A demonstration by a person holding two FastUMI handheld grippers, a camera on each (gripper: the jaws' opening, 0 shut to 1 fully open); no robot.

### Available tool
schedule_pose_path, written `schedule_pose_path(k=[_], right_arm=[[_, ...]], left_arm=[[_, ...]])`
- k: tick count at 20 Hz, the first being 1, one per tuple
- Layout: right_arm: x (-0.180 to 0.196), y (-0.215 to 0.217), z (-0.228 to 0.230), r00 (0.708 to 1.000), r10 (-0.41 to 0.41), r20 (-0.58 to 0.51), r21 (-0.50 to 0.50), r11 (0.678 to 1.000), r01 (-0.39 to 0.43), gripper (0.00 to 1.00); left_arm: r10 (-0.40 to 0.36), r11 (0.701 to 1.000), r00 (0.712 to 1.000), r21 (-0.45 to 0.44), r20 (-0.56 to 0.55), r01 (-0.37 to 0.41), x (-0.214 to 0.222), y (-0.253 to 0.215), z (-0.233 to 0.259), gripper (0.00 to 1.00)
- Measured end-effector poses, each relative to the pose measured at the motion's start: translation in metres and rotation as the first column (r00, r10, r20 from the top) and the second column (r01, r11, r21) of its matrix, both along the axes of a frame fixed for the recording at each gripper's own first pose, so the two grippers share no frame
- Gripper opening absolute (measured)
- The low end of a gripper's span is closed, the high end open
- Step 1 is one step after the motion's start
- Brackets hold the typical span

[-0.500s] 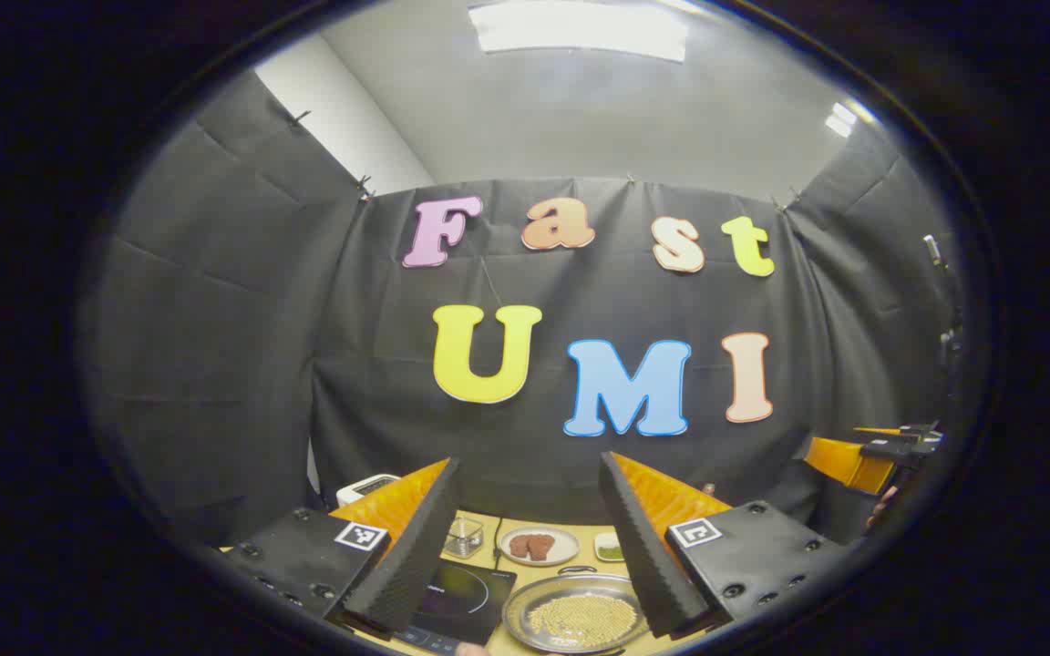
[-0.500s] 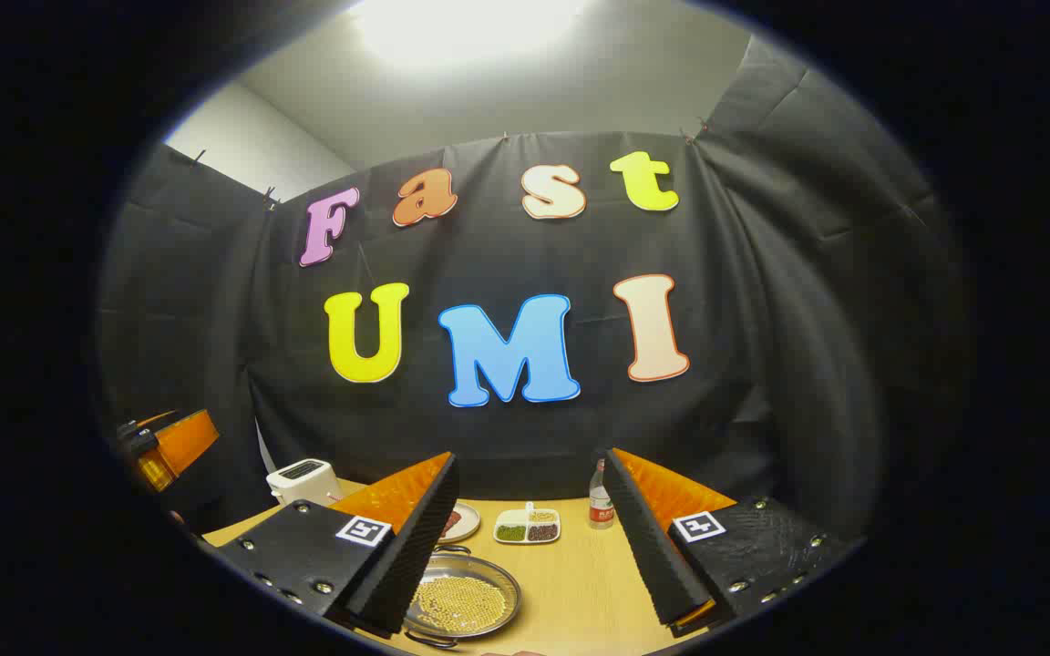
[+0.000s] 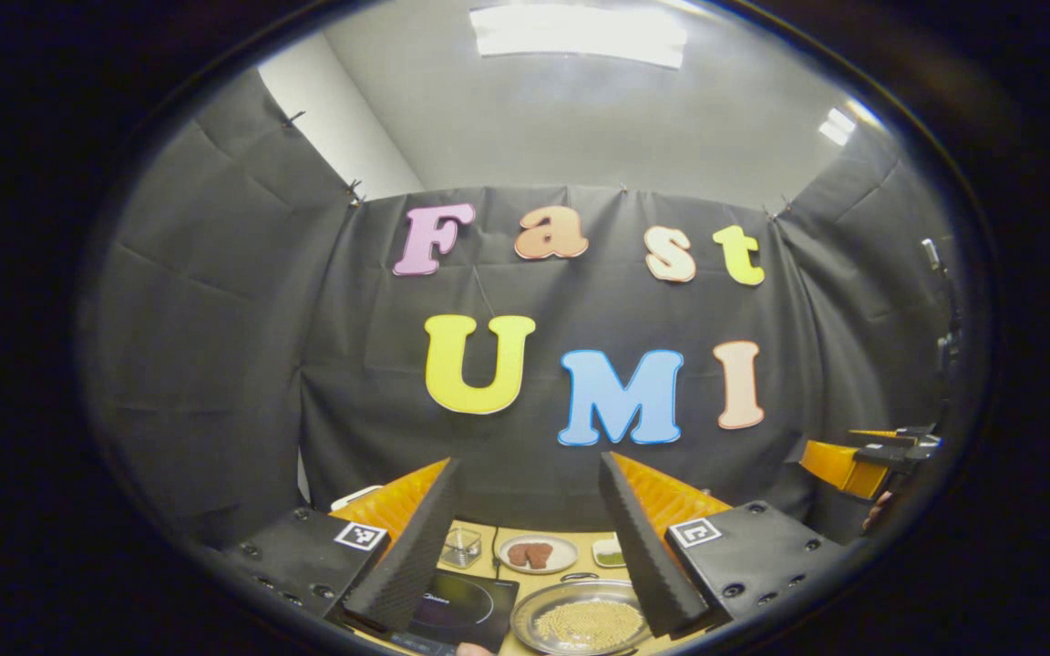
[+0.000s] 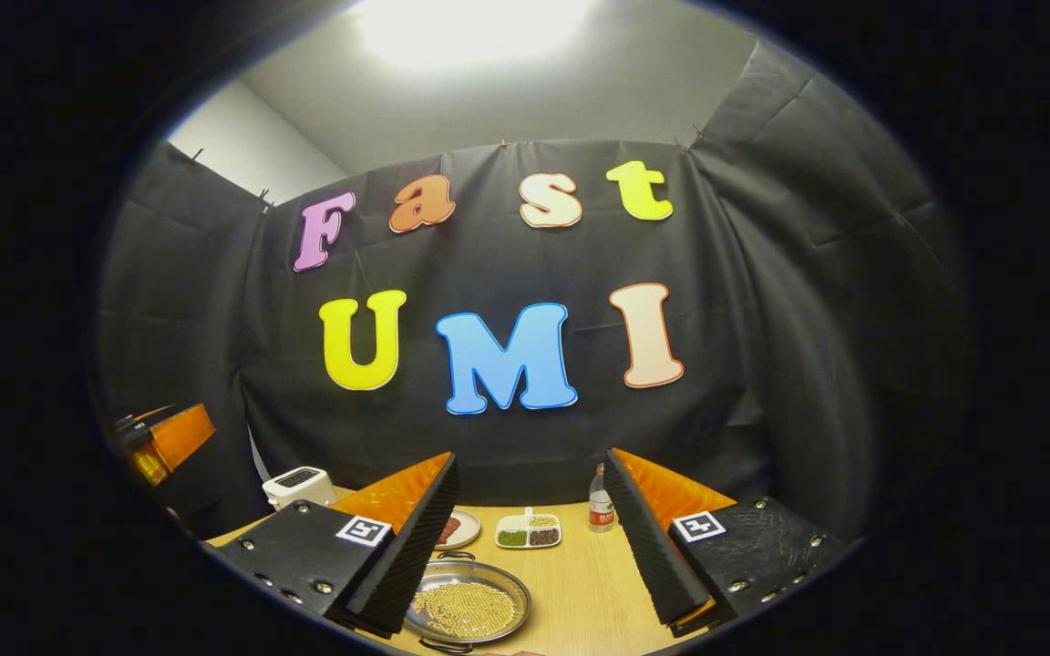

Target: First push the handle of the pot to place it horizontally, then grasp the pot with both hands and set it on the induction cooktop.

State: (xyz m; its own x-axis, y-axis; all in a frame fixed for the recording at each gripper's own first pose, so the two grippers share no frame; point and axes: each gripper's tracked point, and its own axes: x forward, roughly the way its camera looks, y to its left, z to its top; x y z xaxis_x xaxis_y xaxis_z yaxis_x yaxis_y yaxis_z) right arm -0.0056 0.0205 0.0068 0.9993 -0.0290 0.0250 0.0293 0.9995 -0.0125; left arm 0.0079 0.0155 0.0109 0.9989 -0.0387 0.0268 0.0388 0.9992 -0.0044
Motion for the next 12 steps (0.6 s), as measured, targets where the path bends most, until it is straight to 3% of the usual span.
schedule_pose_path(k=[12], right_arm=[[0.007, 0.018, 0.001, 1.0, 0.015, 0.005, -0.019, 1.0, -0.015, 0.96]], left_arm=[[0.001, 1.0, 1.0, 0.003, 0.016, -0.001, 0.006, 0.012, 0.007, 0.99]])
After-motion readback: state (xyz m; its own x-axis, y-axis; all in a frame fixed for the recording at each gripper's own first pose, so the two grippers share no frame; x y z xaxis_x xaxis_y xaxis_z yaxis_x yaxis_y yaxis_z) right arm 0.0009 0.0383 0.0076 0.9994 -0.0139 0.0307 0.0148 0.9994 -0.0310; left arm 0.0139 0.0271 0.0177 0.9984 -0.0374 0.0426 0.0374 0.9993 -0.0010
